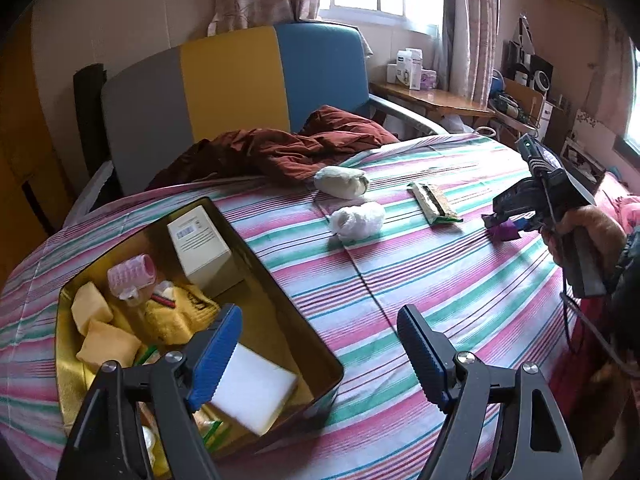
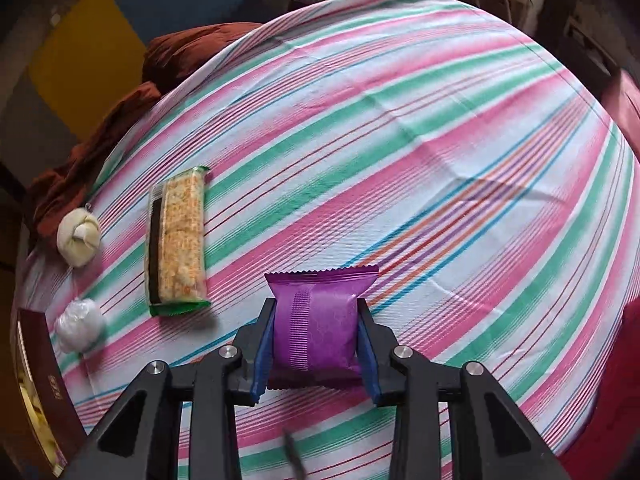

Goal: Organize objects
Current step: 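Move right tool to the purple snack and grasp it, then grasp the white plastic bundle with left tool while right tool holds purple snack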

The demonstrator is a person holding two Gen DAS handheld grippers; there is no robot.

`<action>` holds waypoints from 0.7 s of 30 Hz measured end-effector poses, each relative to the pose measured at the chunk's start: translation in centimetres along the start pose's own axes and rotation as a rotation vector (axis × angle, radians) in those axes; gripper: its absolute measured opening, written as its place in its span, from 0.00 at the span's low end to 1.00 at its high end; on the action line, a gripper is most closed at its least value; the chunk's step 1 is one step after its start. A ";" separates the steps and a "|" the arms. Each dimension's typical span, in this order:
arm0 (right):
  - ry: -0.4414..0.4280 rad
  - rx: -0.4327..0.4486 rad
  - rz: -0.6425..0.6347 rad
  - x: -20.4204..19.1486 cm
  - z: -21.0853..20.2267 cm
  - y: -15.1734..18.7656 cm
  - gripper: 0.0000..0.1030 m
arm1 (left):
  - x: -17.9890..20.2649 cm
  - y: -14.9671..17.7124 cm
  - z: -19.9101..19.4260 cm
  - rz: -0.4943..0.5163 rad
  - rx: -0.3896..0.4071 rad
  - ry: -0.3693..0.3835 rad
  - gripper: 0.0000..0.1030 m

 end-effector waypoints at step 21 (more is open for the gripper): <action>-0.087 0.050 -0.127 -2.8 -2.1 -0.1 0.34 | 1.3 -6.9 7.5 0.150 -0.093 0.012 0.78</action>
Point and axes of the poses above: each gripper's, at about its wrist camera, not at the fingertips, and z roughly the way its jaws point, x to its right, y to its underside, the point moved 10 cm from there along z, roughly the way its jaws point, and after that the axes turned 10 degrees about z, right-handed, at the moved point
